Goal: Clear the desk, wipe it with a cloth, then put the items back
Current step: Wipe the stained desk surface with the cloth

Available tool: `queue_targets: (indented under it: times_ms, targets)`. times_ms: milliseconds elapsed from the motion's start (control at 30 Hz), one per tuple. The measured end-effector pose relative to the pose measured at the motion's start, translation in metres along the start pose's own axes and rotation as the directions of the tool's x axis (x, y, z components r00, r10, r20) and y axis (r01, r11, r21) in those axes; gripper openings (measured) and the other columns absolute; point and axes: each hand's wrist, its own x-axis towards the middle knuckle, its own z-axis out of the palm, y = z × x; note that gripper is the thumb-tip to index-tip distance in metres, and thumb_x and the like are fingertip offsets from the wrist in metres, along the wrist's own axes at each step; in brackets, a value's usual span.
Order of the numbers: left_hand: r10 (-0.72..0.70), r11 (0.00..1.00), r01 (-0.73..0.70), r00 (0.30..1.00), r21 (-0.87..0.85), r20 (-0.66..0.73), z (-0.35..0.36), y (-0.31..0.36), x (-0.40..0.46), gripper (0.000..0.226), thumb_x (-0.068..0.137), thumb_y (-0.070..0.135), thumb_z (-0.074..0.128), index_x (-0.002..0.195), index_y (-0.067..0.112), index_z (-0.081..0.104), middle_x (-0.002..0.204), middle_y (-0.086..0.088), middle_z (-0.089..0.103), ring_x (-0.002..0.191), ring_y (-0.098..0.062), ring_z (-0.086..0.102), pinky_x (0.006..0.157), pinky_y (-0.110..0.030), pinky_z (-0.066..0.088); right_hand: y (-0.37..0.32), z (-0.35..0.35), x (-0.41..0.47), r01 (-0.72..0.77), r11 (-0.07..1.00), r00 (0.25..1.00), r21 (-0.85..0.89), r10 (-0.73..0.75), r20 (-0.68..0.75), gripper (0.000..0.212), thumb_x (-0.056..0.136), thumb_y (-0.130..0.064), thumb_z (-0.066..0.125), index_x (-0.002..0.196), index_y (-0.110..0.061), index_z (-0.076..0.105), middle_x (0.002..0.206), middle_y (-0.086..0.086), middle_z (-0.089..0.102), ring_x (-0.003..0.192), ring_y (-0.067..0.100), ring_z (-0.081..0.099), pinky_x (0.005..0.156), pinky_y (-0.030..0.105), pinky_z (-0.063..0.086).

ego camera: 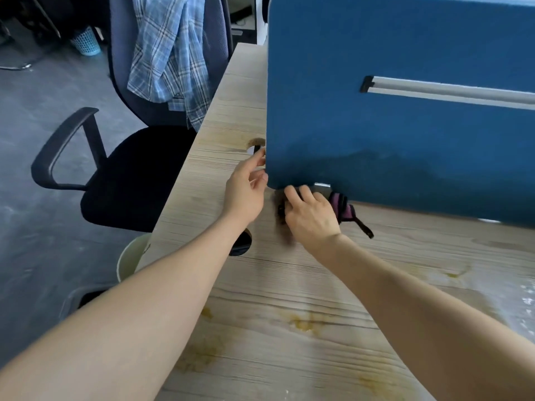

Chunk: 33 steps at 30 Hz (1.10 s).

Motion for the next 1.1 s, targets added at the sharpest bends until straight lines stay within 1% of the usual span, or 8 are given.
queue_targets:
  times_ms: [67, 167, 267, 400, 567, 700, 833, 1100]
  targets:
    - [-0.008, 1.0, 0.008, 1.0, -0.001, -0.002, 0.002, 0.0, -0.001, 0.05, 0.095, 0.004, 0.047, 0.14, 0.026, 0.043, 0.127, 0.003, 0.054, 0.097, 0.002, 0.055, 0.088, -0.014, 0.042, -0.002, -0.007, -0.007, -0.104, 0.994, 0.993, 0.045, 0.101, 0.053, 0.02, 0.051, -0.013, 0.085, 0.067, -0.006, 0.074, 0.101, 0.014, 0.065, 0.08, 0.031, 0.063, 0.052, 0.031, 0.047]
    - [-0.017, 1.0, 0.017, 1.0, 0.001, 0.004, 0.002, -0.001, 0.0, 0.05, 0.095, 0.005, 0.047, 0.141, 0.026, 0.042, 0.126, 0.004, 0.054, 0.097, 0.003, 0.054, 0.084, -0.009, 0.041, 0.005, -0.015, -0.019, -0.202, 0.977, 0.965, 0.071, 0.187, 0.183, 0.021, 0.087, -0.01, 0.056, 0.104, -0.002, 0.067, 0.129, 0.016, 0.044, 0.108, 0.036, 0.049, 0.066, 0.036, 0.043]
    - [-0.032, 0.999, 0.032, 0.999, 0.0, 0.013, 0.001, -0.001, 0.0, 0.052, 0.096, 0.005, 0.047, 0.142, 0.028, 0.04, 0.128, 0.005, 0.052, 0.1, 0.002, 0.053, 0.08, -0.002, 0.039, 0.014, -0.019, -0.027, -0.303, 0.939, 0.936, 0.164, 0.261, 0.237, 0.027, 0.093, -0.007, 0.048, 0.118, -0.004, 0.056, 0.13, 0.013, 0.037, 0.115, 0.032, 0.039, 0.067, 0.034, 0.039]
    - [-0.012, 1.0, 0.012, 1.0, 0.01, 0.013, -0.001, -0.001, 0.001, 0.053, 0.095, 0.002, 0.046, 0.141, 0.028, 0.041, 0.129, 0.003, 0.053, 0.106, -0.004, 0.055, 0.079, 0.003, 0.038, -0.011, -0.01, -0.008, -0.126, 0.937, 0.987, 0.326, 0.086, 0.135, 0.05, 0.096, -0.01, 0.038, 0.145, -0.014, 0.032, 0.146, 0.01, 0.029, 0.129, 0.03, 0.03, 0.098, 0.036, 0.035]
    - [-0.008, 0.999, 0.007, 1.0, 0.037, 0.006, -0.001, -0.001, 0.002, 0.053, 0.095, 0.002, 0.047, 0.14, 0.029, 0.041, 0.127, 0.004, 0.054, 0.105, -0.007, 0.056, 0.078, 0.0, 0.039, -0.009, -0.006, 0.005, -0.058, 0.945, 0.996, 0.323, 0.032, 0.086, 0.051, 0.097, -0.011, 0.038, 0.147, -0.015, 0.028, 0.145, 0.007, 0.028, 0.126, 0.026, 0.032, 0.1, 0.035, 0.034]
    - [-0.018, 0.999, 0.018, 1.0, 0.028, -0.01, 0.003, -0.001, 0.001, 0.054, 0.095, 0.002, 0.046, 0.142, 0.028, 0.039, 0.126, 0.003, 0.054, 0.1, -0.003, 0.054, 0.079, -0.002, 0.039, 0.014, -0.006, -0.03, -0.146, 0.953, 0.983, 0.266, 0.109, 0.15, 0.053, 0.095, -0.009, 0.042, 0.146, -0.01, 0.026, 0.143, 0.011, 0.025, 0.122, 0.028, 0.036, 0.093, 0.033, 0.04]
    - [-0.012, 0.999, 0.012, 1.0, 0.049, -0.002, 0.003, -0.002, 0.001, 0.054, 0.095, 0.002, 0.046, 0.143, 0.025, 0.037, 0.129, 0.0, 0.052, 0.103, -0.003, 0.054, 0.079, 0.002, 0.038, -0.001, -0.008, -0.02, -0.26, 0.914, 0.956, 0.312, 0.199, 0.215, 0.044, 0.093, -0.003, 0.043, 0.137, -0.003, 0.038, 0.141, 0.015, 0.027, 0.119, 0.032, 0.039, 0.09, 0.036, 0.044]
    - [-0.004, 0.999, 0.005, 1.0, 0.034, -0.024, 0.009, -0.001, -0.004, 0.057, 0.094, -0.002, 0.046, 0.144, 0.022, 0.034, 0.133, 0.0, 0.046, 0.113, -0.006, 0.051, 0.083, 0.002, 0.038, -0.002, -0.002, -0.015, -0.238, 0.917, 0.967, 0.319, 0.193, 0.166, 0.041, 0.093, -0.001, 0.041, 0.134, 0.0, 0.039, 0.139, 0.019, 0.028, 0.117, 0.034, 0.041, 0.087, 0.038, 0.045]
